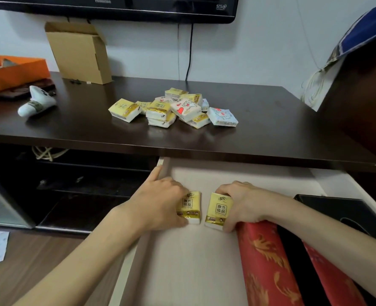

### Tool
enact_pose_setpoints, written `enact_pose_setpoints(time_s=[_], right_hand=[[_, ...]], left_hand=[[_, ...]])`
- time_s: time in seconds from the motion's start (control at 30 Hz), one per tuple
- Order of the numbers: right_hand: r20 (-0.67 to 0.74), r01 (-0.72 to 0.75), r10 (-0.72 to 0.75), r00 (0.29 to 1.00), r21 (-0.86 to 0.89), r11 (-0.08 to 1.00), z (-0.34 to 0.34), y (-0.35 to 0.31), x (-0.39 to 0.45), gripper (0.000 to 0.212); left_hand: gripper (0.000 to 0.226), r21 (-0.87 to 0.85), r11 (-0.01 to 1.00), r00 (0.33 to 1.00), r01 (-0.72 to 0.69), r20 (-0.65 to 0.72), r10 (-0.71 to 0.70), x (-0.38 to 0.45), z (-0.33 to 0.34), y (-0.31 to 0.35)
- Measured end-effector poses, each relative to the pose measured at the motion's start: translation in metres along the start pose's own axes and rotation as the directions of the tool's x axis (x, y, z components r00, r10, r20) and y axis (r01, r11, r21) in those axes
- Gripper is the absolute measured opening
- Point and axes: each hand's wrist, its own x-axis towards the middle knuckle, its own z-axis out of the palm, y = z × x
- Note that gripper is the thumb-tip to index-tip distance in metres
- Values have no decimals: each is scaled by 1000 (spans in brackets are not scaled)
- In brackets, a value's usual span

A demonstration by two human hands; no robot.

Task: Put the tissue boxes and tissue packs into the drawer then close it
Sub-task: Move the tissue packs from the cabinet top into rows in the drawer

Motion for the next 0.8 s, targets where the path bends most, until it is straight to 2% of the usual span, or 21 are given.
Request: enact_pose_setpoints(time_s=[0.17,0.3,0.57,0.73,0.8], right_hand=[[0,28,-28,1000,24,999,-2,-3,-1,56],[-2,22,-22,1000,39,999,-4,-5,-5,63],[-3,47,-47,999,78,996,-5,-5,-10,54],[-47,31,-27,999,73,997,-3,-3,-10,61],[-99,4,4,995,86,996,-3,-2,-12,76]], left_hand=[[64,37,995,996,-89,-19,90,1,0,3],[67,35,995,995,-93,-31,95,3,0,4],[70,90,991,994,-103,-24,105,2,-1,7],[74,63,993,994,-99,-32,101,3,-3,10],[71,-17,997,993,-81,-85,80,0,-11,11]])
